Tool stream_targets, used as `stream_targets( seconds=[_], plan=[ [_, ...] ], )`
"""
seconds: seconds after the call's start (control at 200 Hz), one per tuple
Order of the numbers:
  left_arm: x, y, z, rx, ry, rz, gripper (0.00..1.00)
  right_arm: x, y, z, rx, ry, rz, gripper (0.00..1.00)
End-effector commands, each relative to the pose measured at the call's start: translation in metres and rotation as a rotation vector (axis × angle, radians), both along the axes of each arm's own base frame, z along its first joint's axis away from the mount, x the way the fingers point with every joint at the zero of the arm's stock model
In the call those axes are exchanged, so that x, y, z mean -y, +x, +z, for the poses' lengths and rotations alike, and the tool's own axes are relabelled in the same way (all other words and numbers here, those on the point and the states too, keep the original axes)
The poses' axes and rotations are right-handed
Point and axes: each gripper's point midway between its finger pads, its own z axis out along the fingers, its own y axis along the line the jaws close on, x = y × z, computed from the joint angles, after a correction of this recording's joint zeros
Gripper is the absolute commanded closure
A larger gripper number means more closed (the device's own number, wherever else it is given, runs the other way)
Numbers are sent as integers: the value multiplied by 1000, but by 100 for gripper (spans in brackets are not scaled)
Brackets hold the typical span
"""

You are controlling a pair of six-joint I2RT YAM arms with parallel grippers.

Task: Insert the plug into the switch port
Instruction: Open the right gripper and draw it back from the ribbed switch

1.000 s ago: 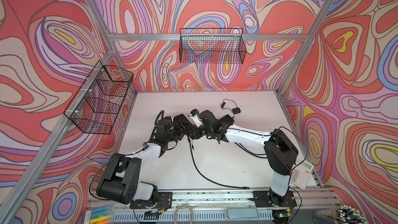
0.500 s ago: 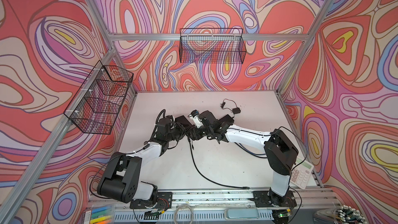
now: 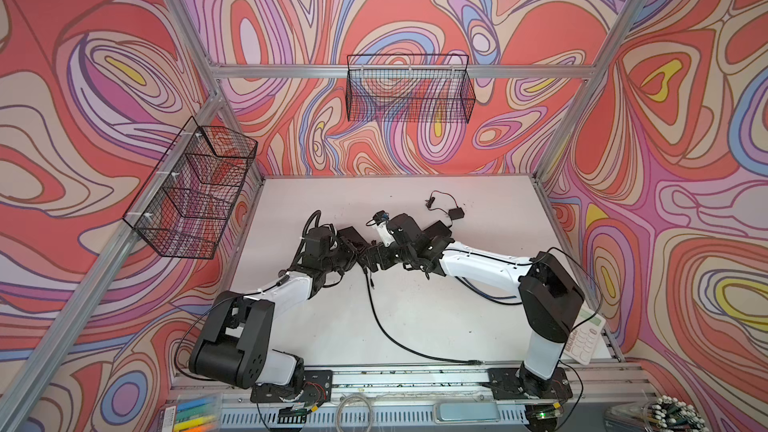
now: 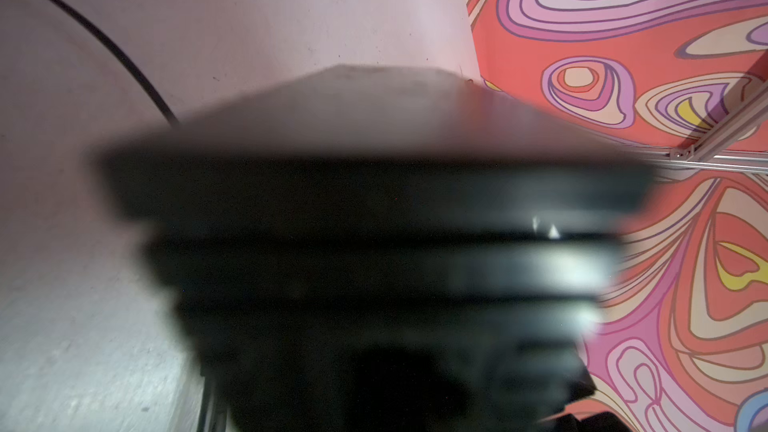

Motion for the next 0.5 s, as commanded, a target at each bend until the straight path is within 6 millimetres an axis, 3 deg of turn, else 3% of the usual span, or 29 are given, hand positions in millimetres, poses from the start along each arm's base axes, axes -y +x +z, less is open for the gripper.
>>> stream_targets(
  seconds=[0.0,0.225,0.345,0.496],
  plan=[
    [-6,4,9,19,21,0,79,9,1,35,70,63,-43,2],
    [-26,1,12,12,50,34,79,37,-9,27,63,-6,-95,2],
    [-35,-6,14,4,57,43,79,51,-13,5,19,-104,-112,2],
    [-47,-21,15,-8,92,53,79,66,-21,-28,-65,-250,-117,11]
  ],
)
